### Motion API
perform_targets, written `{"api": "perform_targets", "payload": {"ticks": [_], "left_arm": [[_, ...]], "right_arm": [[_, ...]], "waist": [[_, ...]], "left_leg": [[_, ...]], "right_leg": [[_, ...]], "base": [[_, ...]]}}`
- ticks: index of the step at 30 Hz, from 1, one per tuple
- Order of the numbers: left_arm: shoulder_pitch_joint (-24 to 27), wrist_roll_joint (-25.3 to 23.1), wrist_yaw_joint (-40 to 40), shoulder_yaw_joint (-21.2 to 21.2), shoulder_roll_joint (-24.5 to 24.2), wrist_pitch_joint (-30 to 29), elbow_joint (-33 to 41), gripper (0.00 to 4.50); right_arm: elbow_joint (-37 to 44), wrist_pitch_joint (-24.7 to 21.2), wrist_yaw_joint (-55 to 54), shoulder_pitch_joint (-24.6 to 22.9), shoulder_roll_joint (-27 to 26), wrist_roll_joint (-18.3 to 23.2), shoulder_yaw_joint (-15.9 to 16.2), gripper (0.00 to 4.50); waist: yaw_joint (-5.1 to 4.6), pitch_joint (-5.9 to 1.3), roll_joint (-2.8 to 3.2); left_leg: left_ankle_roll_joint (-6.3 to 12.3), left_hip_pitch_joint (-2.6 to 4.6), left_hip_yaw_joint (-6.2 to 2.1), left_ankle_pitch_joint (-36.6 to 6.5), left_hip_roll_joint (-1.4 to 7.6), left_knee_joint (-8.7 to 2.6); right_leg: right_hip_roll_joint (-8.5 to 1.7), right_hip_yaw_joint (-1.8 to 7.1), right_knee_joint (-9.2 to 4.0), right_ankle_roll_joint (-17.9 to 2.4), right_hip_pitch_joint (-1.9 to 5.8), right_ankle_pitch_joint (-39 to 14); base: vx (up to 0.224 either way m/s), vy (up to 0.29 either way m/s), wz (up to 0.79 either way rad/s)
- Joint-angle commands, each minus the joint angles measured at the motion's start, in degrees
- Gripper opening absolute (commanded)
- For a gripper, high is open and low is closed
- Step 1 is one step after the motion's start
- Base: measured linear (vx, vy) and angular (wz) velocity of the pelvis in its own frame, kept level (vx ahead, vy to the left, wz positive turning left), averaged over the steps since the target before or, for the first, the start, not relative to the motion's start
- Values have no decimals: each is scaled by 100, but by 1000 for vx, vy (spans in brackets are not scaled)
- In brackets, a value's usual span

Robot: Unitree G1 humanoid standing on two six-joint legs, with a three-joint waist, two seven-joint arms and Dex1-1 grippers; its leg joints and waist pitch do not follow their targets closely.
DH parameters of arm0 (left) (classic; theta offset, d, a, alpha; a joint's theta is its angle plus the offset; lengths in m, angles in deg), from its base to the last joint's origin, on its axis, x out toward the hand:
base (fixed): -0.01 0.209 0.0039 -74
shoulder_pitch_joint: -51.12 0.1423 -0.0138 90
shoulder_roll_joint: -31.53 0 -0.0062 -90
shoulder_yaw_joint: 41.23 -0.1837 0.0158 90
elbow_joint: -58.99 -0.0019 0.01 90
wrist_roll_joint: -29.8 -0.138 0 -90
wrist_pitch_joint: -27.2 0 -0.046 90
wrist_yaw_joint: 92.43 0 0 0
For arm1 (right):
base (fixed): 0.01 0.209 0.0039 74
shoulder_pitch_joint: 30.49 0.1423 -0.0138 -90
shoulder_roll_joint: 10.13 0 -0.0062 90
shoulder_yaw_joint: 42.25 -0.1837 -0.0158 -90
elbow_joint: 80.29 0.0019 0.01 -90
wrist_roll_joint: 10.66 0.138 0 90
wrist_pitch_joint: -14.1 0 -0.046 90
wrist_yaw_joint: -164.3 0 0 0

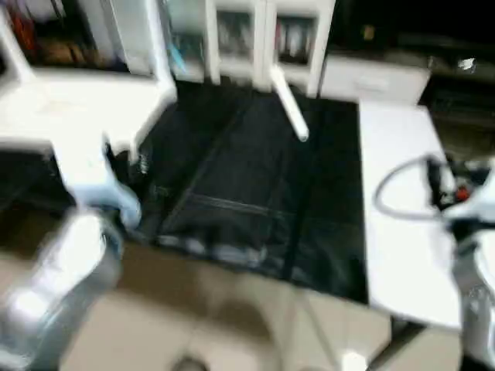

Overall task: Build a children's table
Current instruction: Pick table leg

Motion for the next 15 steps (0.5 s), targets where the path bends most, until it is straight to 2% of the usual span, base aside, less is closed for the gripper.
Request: {"api": "perform_targets", "payload": {"ticks": [1,2,3,4,5,6,7,8,9,10,11,12,13,14,15], "left_arm": [[17,-219,129,138,-17,48,-61,205],[42,-258,164,170,16,47,-68,205],[48,-285,184,183,47,50,-84,205],[56,-287,176,210,82,62,-104,205],[51,-298,151,218,106,95,-137,205],[43,-308,144,213,111,105,-153,205],[38,-369,132,216,130,116,-167,205],[43,-458,112,219,188,115,-161,205],[61,-510,157,223,249,103,-173,205],[73,-543,191,223,292,95,-186,205],[99,-569,202,233,358,77,-148,205],[109,-579,207,237,384,71,-133,205],[108,-665,261,236,460,7,-85,205],[92,-729,233,248,546,18,-69,205],[81,-723,184,256,563,69,-98,205]], "right_arm": [[182,-122,-192,120,-6,-60,-86,250],[220,-191,-270,118,-23,-30,-116,250],[237,-240,-314,121,-26,-6,-131,250],[272,-283,-326,104,-15,11,-118,250],[346,-348,-310,72,9,-4,-90,250],[352,-353,-307,71,13,-7,-90,250],[396,-381,-343,69,-23,56,-147,250],[419,-426,-377,65,-26,121,-203,250],[450,-455,-411,53,-59,141,-201,250],[470,-476,-430,45,-79,143,-191,250],[546,-524,-416,3,-63,124,-152,250],[575,-543,-410,-13,-56,116,-137,250],[657,-599,-445,-19,-75,140,-146,250],[713,-675,-512,7,-90,159,-179,250],[699,-693,-547,32,-95,159,-196,250]], "waist": [[-373,-210,199],[-547,-260,296],[-474,-216,276],[-496,-187,294],[-521,-147,249],[-521,-147,249],[-525,-234,62],[-396,-148,-221],[-292,-381,-219],[-280,-404,-306],[-210,-365,-80],[-210,-365,-80],[-286,-380,-121],[-406,-402,44],[-581,-501,127]], "left_leg": [[-456,147,-535,-3989,196,-1347],[-705,486,-638,-4823,518,-1584],[-647,479,-745,-5240,632,-1932],[-546,479,-683,-5235,636,-2025],[-408,374,-468,-5028,523,-2125],[-408,374,-468,-5028,523,-2125],[-285,454,-337,-4412,478,-2018],[-152,330,-150,-3184,255,-1620],[255,305,109,-922,-25,-694],[452,35,49,-184,-9,-536],[361,-124,-68,413,75,-679],[361,-124,-68,413,75,-679],[295,-53,-25,461,112,-1081],[193,283,-120,-364,297,-1484],[75,556,-439,-1130,578,-1637]], "right_leg": [[136,-229,-725,-762,158,-2917],[207,-90,-383,-612,34,-1724],[212,-51,-138,-367,148,-185],[205,-71,-148,-309,182,138],[149,-96,-292,-266,431,66],[149,-96,-292,-266,431,66],[45,44,-575,-174,524,-454],[-379,409,-1394,-154,537,-2388],[-820,904,-1913,-407,642,-4283],[-938,1057,-1986,-569,886,-4416],[-801,867,-1876,-880,909,-3692],[-801,867,-1876,-880,909,-3692],[-372,518,-1731,-1092,862,-2878],[54,253,-1370,-1076,462,-1815],[103,260,-991,-966,254,-596]], "base": [[-108,114,53],[-108,114,53],[-55,105,20],[-30,75,1],[-30,75,1],[0,0,0],[0,0,0],[0,0,0],[0,0,0],[0,0,0],[78,6,-1],[72,44,3],[91,93,15],[58,79,15],[76,81,18]]}}
